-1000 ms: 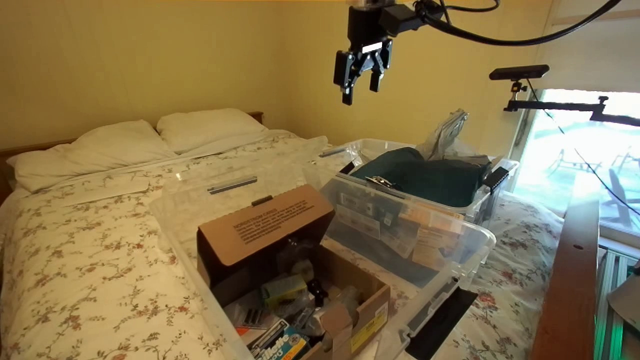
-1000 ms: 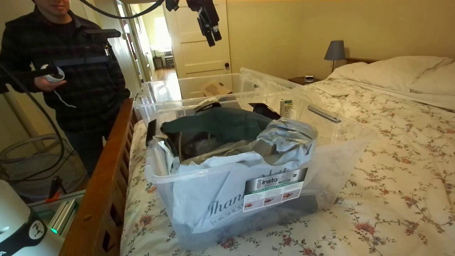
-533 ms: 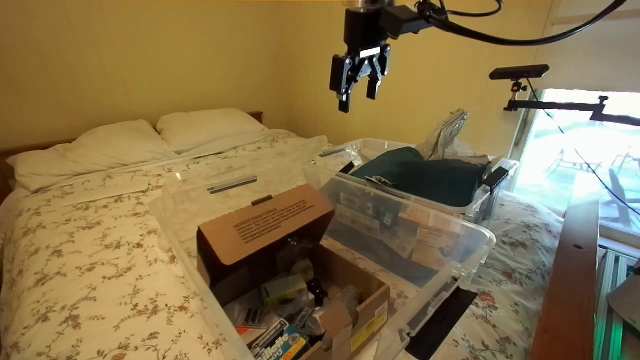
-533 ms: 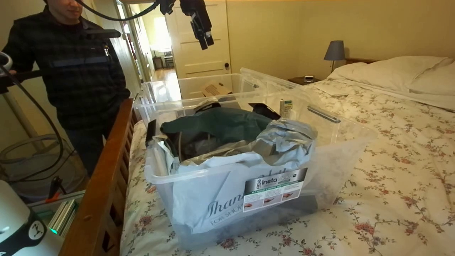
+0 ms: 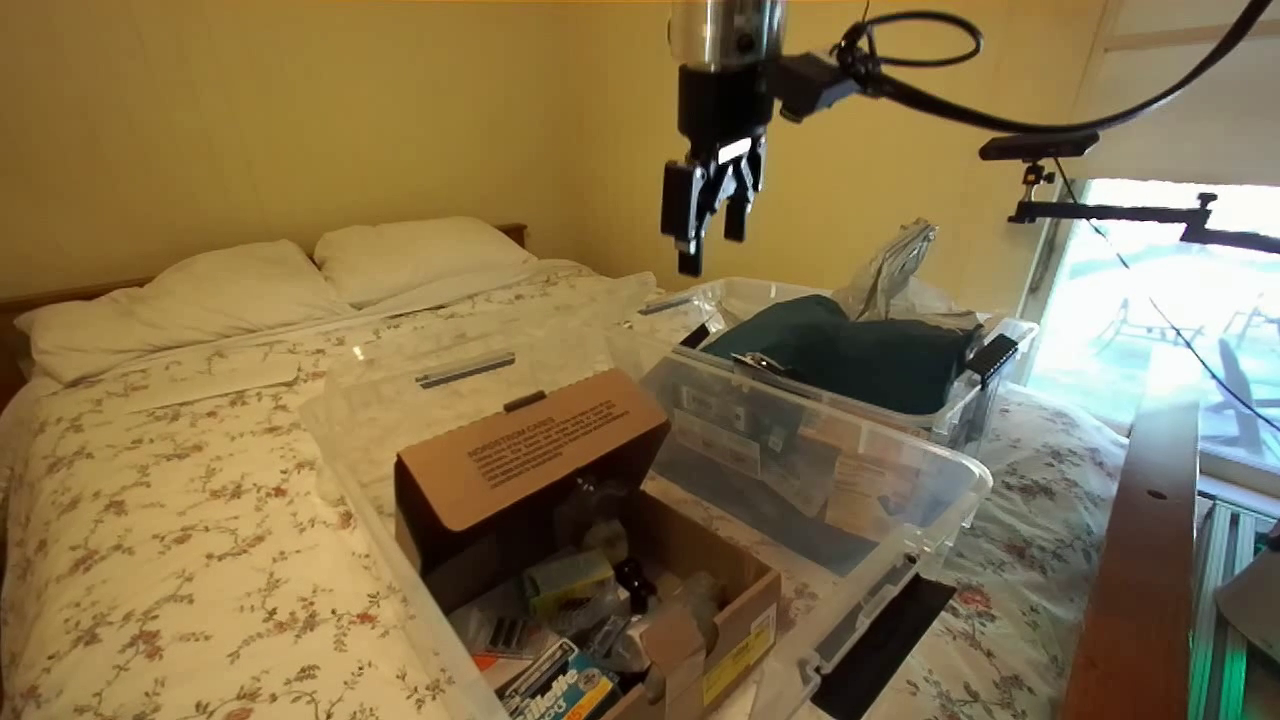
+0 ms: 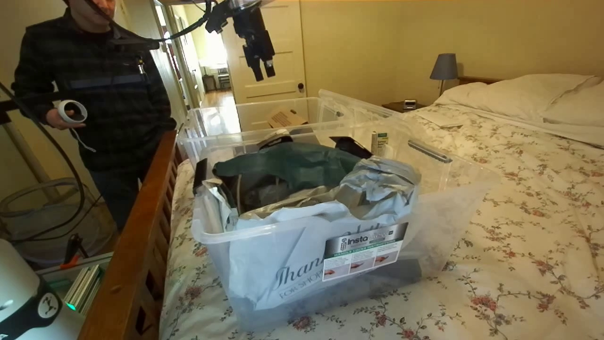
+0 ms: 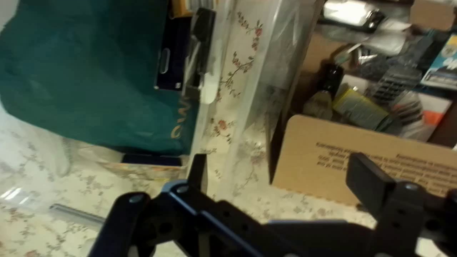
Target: Move two white boxes to the storage bin on the right
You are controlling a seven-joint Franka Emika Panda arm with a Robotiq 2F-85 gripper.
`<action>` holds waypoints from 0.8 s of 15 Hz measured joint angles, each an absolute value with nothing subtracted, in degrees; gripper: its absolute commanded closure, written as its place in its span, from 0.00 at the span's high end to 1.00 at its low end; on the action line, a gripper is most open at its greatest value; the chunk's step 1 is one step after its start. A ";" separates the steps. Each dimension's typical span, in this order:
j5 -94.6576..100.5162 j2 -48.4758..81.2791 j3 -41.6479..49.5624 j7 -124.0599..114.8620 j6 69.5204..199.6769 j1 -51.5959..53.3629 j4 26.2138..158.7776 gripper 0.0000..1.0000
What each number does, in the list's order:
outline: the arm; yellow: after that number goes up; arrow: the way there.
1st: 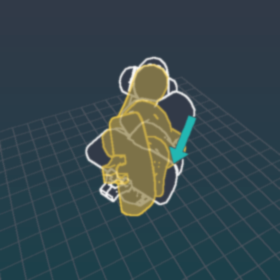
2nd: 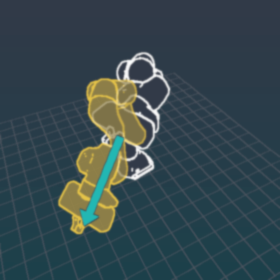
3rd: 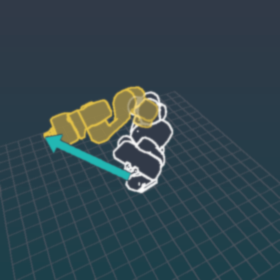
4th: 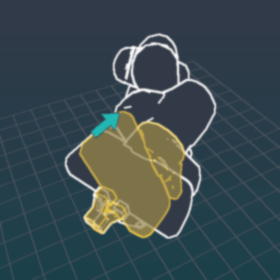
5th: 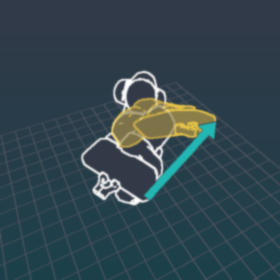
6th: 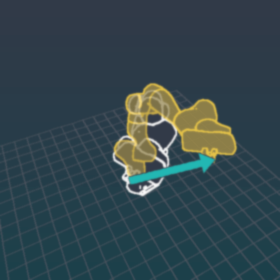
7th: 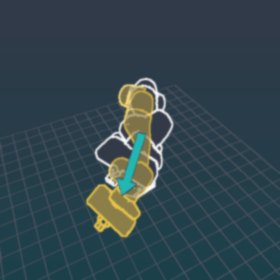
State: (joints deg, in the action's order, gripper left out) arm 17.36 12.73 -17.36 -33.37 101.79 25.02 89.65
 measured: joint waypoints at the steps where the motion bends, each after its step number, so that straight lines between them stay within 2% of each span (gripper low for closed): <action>1: 16.50 14.02 -18.11 -32.39 102.53 25.66 90.45 1.00; 5: 12.96 19.39 -20.03 -28.82 104.21 28.63 91.60 1.00; 12: 14.36 23.60 -18.50 -37.40 104.22 35.18 88.57 1.00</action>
State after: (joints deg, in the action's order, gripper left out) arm 14.36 23.60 -18.50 -37.40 104.22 35.18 88.57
